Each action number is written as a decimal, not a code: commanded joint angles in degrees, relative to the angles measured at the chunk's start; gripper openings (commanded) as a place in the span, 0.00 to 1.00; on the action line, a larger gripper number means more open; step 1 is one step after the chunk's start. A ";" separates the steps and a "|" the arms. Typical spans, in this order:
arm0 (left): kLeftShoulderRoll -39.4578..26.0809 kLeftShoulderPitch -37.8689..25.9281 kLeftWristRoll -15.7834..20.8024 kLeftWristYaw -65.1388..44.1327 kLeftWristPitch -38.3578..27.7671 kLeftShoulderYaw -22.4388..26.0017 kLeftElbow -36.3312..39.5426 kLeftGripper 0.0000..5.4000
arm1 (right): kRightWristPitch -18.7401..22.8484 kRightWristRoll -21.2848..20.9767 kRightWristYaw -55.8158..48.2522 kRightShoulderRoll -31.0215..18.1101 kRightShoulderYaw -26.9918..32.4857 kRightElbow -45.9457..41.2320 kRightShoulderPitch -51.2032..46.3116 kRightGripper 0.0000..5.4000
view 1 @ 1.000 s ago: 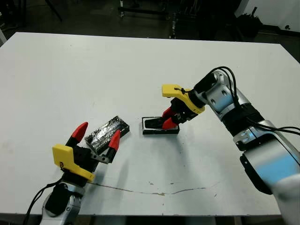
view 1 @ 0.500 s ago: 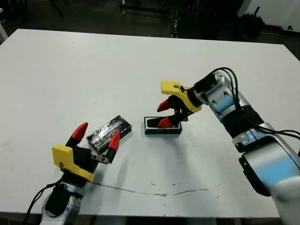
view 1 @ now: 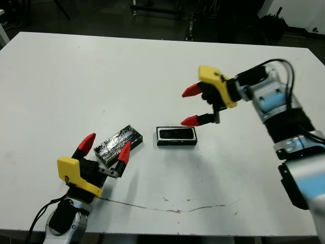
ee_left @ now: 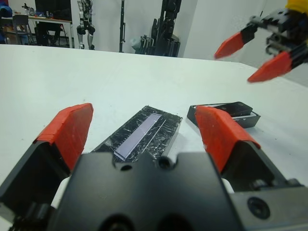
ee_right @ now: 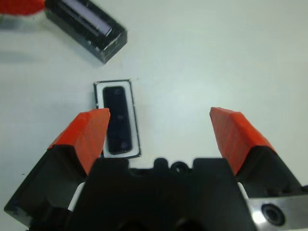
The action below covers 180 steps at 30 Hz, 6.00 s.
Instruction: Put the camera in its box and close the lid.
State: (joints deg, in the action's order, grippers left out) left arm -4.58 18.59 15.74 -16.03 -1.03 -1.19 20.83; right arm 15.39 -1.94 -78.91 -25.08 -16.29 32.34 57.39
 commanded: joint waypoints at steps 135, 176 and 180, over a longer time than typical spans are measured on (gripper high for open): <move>-38.36 -32.96 7.52 -23.83 43.84 0.35 5.45 1.00 | -1.94 24.13 62.51 14.05 23.96 -76.66 -89.02 0.00; -37.67 -40.65 1.58 -30.63 50.38 -10.47 -7.63 1.00 | -3.55 22.59 63.34 14.00 21.26 -76.17 -89.94 0.00; -37.58 -40.67 1.90 -29.79 53.82 -10.83 -6.61 1.00 | -3.91 22.41 63.13 13.92 21.26 -75.99 -90.01 0.00</move>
State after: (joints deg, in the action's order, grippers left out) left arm -41.82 -22.22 17.88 -46.22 50.88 -11.40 13.81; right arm 11.95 20.43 -15.91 -10.98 4.67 -44.04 -32.38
